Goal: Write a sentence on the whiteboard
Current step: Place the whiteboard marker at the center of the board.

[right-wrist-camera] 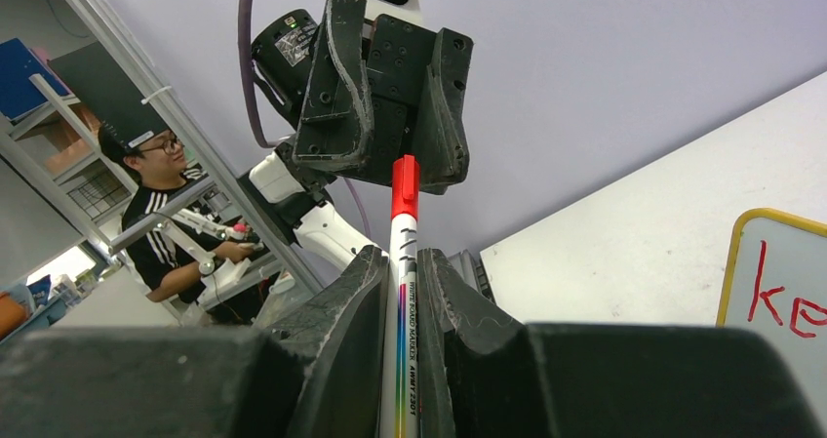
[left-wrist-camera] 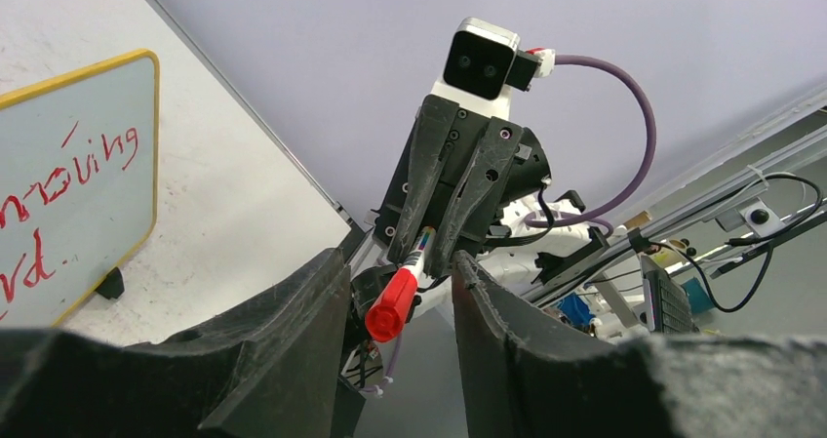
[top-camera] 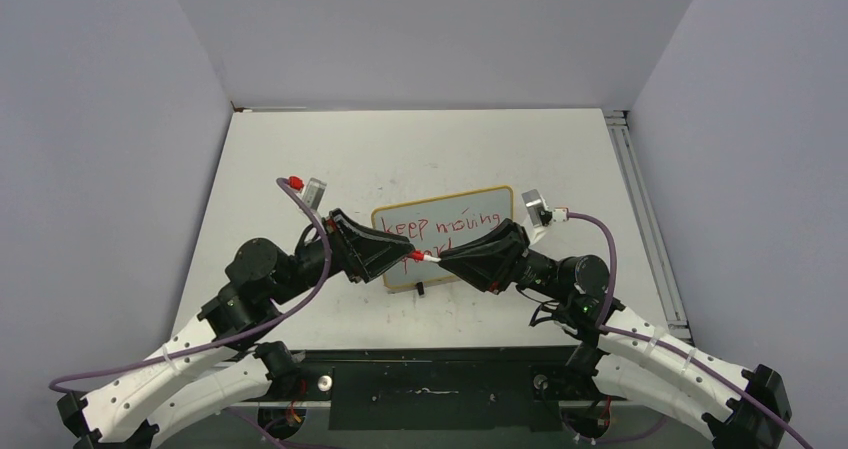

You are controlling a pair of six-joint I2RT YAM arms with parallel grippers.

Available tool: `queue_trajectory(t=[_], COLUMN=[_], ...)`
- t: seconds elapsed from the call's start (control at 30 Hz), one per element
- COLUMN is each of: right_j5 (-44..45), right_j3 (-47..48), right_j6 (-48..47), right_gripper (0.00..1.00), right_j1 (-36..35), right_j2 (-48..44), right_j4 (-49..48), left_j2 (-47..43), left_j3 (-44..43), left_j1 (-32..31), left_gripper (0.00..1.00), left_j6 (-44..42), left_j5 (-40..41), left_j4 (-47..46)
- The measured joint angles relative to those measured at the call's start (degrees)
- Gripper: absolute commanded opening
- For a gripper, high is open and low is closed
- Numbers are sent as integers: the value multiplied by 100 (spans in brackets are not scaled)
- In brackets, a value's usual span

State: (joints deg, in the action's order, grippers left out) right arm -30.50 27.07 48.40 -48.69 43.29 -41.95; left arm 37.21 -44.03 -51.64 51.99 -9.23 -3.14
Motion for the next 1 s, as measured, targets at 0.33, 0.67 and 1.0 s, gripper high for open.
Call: queue_trajectory(t=[0.33, 0.67, 1.0], right_j5=[13, 59, 111], right_j3=[0, -15, -87], right_j6=[-13, -33, -55], right_gripper=[5, 5, 5], right_j1=[0, -9, -15], right_j2=[22, 4, -35], right_j4=[2, -4, -136], left_j2=[133, 131, 146], left_j3=[4, 61, 166], left_j1=[11, 46, 52], left_gripper=[24, 0, 0], left_j6=[81, 205, 286], left_j5=[-175, -234, -321], left_j4=[-57, -157, -387])
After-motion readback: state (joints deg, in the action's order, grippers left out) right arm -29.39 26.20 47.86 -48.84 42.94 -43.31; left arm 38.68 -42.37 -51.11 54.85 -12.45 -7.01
